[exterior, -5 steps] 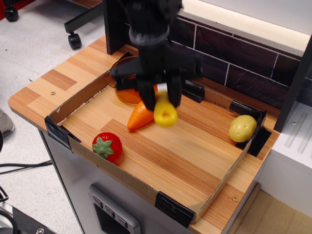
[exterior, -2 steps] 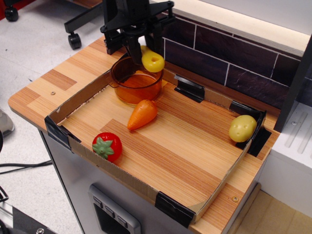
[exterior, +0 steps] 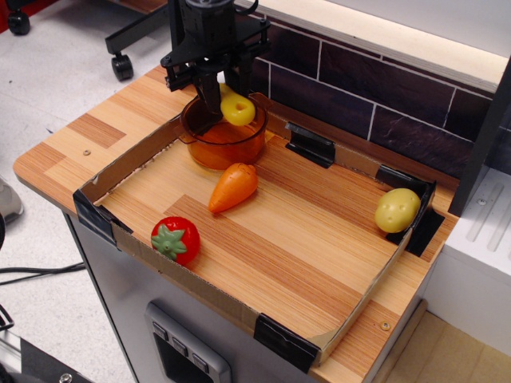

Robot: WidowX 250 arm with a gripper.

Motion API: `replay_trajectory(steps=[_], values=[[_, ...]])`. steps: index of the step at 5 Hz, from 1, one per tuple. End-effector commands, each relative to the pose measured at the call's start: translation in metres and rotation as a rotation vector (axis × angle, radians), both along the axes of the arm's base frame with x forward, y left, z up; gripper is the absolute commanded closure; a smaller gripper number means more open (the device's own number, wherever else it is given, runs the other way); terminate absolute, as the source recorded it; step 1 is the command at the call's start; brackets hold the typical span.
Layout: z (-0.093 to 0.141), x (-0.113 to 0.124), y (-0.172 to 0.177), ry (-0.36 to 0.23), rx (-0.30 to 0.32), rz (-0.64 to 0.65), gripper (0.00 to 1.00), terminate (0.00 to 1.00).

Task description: Put knife in pot

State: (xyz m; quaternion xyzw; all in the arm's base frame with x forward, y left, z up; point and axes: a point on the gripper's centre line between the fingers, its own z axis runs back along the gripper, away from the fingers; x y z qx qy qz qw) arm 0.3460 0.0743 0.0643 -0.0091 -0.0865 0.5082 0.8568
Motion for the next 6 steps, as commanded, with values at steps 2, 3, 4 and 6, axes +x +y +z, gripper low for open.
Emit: replay_trajectory(steps=[2, 3, 4, 6], values=[[-0.008, 0.012, 0.028, -0.015, 0.067, 0.036, 1.0, 0.0], [-0.011, 0.012, 0.024, 0.04, 0.081, 0.007, 0.0, 0.0], [-0.012, 0.01, 0.016, 0.064, 0.088, -0.04, 0.0, 0.0], [0.022, 0.004, -0.007, 0.013, 0.06, -0.091, 0.0, 0.0]])
